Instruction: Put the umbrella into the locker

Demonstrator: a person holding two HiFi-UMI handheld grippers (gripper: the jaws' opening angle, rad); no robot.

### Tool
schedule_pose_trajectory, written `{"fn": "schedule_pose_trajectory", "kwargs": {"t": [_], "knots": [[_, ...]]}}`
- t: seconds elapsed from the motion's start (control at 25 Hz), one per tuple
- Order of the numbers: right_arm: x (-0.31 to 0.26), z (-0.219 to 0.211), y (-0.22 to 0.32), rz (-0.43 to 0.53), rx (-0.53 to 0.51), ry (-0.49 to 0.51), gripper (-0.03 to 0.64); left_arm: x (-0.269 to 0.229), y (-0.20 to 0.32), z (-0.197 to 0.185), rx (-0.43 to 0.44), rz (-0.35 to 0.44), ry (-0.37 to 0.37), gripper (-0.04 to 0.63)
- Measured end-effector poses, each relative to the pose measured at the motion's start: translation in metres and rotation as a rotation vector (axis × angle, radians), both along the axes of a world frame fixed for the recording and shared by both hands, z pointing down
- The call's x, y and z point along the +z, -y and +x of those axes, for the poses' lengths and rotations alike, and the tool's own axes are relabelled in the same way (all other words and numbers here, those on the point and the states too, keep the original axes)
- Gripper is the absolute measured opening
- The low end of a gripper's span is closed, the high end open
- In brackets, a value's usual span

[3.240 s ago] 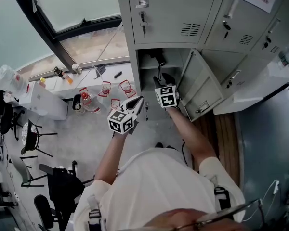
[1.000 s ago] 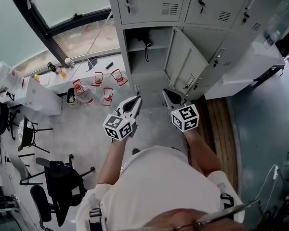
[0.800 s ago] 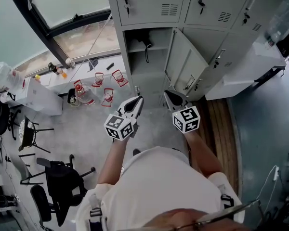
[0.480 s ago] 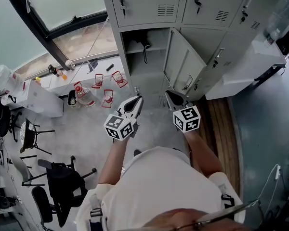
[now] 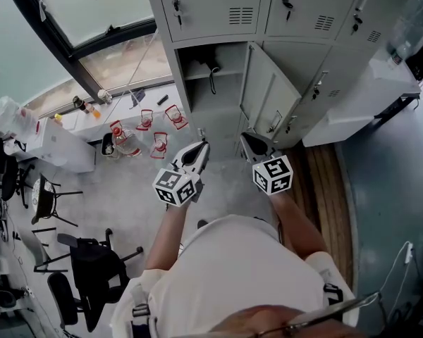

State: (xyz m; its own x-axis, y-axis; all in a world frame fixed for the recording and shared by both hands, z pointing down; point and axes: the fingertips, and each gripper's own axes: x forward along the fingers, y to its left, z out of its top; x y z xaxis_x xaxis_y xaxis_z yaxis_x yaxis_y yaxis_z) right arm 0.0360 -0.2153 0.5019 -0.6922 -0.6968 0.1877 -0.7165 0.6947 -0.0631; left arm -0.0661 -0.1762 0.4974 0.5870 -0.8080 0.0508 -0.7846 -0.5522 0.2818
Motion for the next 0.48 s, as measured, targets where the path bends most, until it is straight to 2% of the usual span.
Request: {"fn": "schedule_pose_trajectory", "kwargs": {"t": [0.48], "knots": [[-0.0004,0.0009,-0.0007,0.005,-0.001,0.002,0.005,-0.0021,-0.0018,0.0037,0.010,0.011,0.010,0.005]]}}
